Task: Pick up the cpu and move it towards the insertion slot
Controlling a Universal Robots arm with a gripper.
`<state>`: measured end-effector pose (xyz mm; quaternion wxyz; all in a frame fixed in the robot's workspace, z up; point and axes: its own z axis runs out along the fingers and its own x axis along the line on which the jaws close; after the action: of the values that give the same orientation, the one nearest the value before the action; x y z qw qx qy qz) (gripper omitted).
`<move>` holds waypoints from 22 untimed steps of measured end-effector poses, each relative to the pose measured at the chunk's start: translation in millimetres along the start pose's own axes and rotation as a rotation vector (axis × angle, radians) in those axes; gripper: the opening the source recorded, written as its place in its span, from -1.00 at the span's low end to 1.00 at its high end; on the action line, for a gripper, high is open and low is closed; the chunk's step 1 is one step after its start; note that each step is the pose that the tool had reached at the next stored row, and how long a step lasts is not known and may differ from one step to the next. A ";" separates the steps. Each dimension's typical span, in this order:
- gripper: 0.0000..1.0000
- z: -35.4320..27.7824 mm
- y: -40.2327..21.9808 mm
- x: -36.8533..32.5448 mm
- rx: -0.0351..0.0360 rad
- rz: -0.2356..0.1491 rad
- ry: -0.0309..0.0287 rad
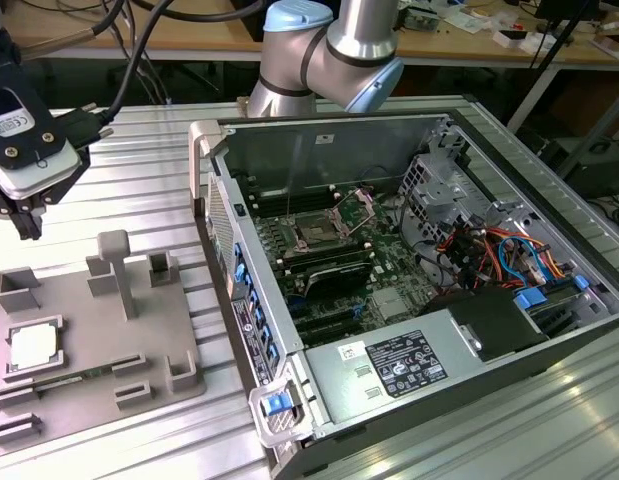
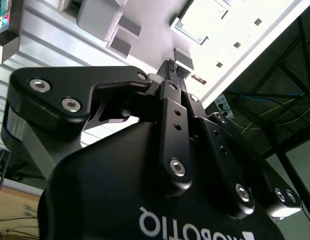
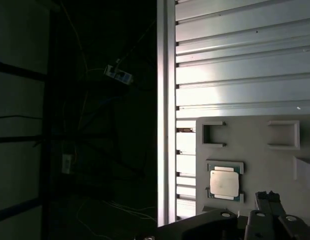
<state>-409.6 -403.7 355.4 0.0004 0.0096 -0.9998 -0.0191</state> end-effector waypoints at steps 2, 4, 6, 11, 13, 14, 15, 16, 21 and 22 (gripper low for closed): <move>-0.79 0.0 0.1 2.4 0.0000 0.000 0.0001; -0.79 0.0 0.0 4.0 0.0001 0.000 0.0001; -0.79 0.2 0.1 4.4 0.0000 0.000 -0.0001; -0.79 0.2 0.1 4.5 0.0001 0.000 0.0008; -0.79 0.4 0.0 4.6 0.0000 0.000 0.0006; -0.79 0.5 0.1 4.9 0.0000 0.000 0.0005; -0.79 0.5 0.1 5.5 0.0001 0.000 0.0007; -0.79 0.5 0.1 6.0 0.0001 0.000 0.0007; -0.79 0.7 0.2 10.9 0.0001 0.000 0.0008; -0.79 0.8 0.2 12.1 0.0001 0.000 0.0007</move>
<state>-421.7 -403.7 354.7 0.0008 0.0096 -0.9998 -0.0191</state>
